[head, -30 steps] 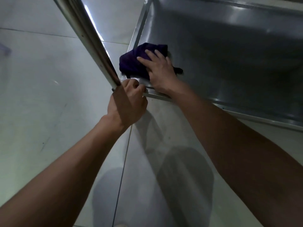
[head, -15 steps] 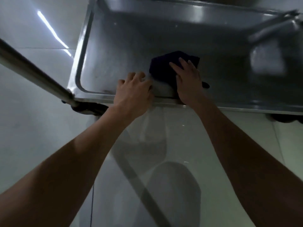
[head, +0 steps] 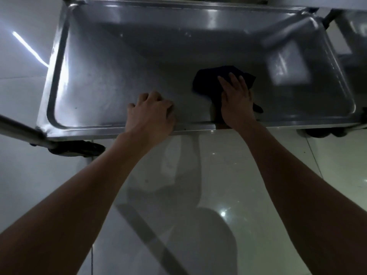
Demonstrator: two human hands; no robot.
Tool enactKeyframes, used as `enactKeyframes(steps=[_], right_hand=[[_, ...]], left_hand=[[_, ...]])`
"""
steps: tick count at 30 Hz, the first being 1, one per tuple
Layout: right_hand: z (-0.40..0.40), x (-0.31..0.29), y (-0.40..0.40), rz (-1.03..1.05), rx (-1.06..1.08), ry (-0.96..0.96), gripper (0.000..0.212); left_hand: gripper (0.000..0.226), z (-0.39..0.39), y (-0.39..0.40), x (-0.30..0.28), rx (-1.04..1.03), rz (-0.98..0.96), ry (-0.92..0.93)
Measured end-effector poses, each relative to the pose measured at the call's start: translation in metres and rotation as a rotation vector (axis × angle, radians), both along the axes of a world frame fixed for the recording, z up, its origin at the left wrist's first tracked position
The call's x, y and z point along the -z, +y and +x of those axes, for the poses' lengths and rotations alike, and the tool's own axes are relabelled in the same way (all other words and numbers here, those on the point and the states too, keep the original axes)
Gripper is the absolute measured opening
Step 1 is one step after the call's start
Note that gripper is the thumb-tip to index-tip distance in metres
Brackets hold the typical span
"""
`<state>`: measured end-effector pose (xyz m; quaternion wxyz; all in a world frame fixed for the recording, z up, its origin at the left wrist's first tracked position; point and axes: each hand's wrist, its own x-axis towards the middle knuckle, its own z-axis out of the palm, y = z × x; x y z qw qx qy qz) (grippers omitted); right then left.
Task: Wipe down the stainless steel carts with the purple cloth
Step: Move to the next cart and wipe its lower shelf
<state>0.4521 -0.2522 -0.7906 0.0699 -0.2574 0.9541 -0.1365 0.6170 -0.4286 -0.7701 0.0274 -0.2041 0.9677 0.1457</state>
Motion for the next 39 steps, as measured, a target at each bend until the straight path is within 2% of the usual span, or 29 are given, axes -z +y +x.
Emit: enactKeyframes(steps=[4,10,14,20,25,29,33,39], right_hand=[[0.008,0.001,-0.034,0.026,-0.085,-0.041,0.056],[0.031,0.006,-0.104,0.02,-0.219,-0.03,0.058],[0.053,0.011,-0.162,0.004,-0.327,-0.033,0.061],[0.089,0.012,-0.24,-0.024,-0.463,-0.059,0.056],[0.106,-0.003,-0.29,-0.031,-0.632,-0.167,0.054],[0.109,-0.011,-0.302,-0.049,-0.717,-0.23,0.052],[0.098,-0.01,-0.291,-0.088,-0.737,-0.19,0.05],[0.043,-0.003,-0.249,-0.107,-0.556,-0.119,0.048]], left_hand=[[0.039,0.017,-0.018,-0.001,0.03,0.006,0.018],[0.04,0.061,-0.071,-0.007,-0.158,-0.142,-0.059],[0.043,0.086,-0.096,-0.008,-0.234,-0.136,-0.098],[0.041,0.092,-0.098,-0.006,-0.231,-0.076,-0.13],[0.042,0.095,-0.1,-0.002,-0.203,-0.086,-0.12],[0.046,0.095,-0.103,-0.002,-0.198,-0.096,-0.126],[0.046,0.094,-0.104,-0.006,-0.199,-0.064,-0.121],[0.052,0.076,-0.096,-0.006,-0.176,-0.046,-0.102]])
